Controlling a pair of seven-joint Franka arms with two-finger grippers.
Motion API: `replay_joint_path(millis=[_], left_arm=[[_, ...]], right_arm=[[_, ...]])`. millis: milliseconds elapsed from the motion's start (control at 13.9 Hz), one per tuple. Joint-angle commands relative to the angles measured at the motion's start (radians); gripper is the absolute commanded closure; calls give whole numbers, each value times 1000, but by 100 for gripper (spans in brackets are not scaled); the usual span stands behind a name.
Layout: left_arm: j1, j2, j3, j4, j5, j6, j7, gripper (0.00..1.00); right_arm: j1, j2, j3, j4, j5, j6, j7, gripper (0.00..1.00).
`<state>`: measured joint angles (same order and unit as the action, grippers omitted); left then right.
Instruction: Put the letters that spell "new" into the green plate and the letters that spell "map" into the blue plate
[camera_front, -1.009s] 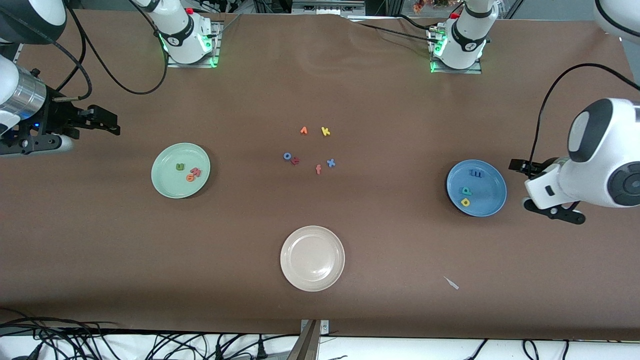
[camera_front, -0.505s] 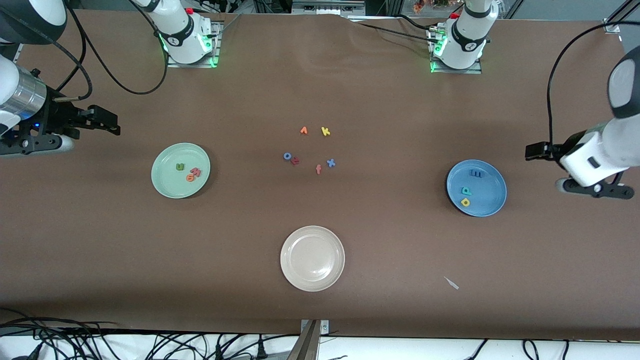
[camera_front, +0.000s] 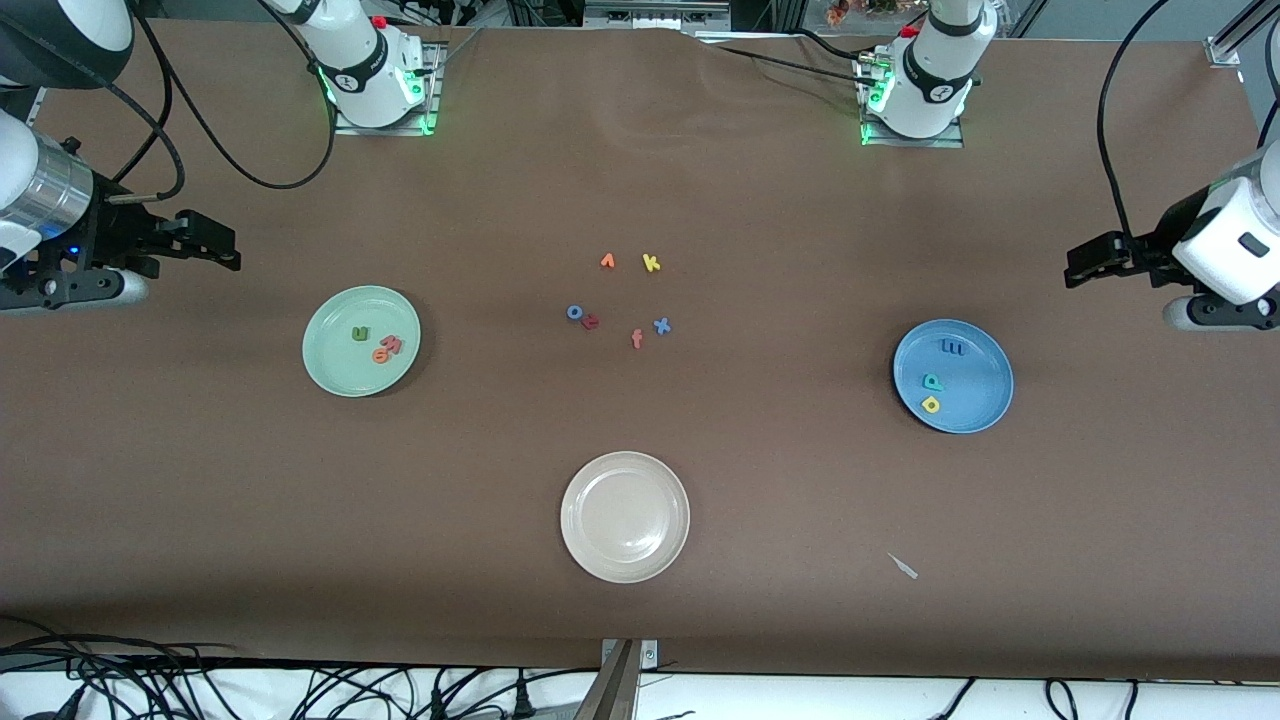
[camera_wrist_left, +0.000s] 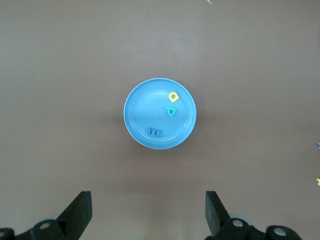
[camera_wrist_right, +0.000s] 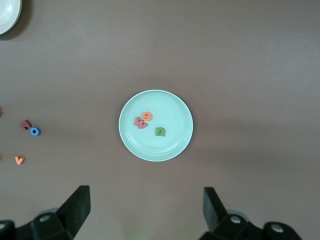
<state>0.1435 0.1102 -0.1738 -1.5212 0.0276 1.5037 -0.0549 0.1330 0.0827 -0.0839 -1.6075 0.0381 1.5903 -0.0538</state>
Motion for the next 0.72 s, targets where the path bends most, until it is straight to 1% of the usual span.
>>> replay_joint_path(millis=[0,144,216,433,649], left_arm=[[-21,-84,19,-47,-29,13,0,0],[-54,-110,31,-50,-28,13,-2,0],[-76,-136,51,-78,-28,13,6,0],[-71,-146,53,-102,-29,13,12,0],[-74,-152,59,-105,-28,13,13,0]], right_arm=[[0,5,0,21,-10,-16,-14,0],[0,5,0,21,-10,-16,-14,0],[0,5,0,21,-10,-16,-14,0],[0,5,0,21,-10,-15,-14,0],[0,5,0,21,-10,-15,-14,0]])
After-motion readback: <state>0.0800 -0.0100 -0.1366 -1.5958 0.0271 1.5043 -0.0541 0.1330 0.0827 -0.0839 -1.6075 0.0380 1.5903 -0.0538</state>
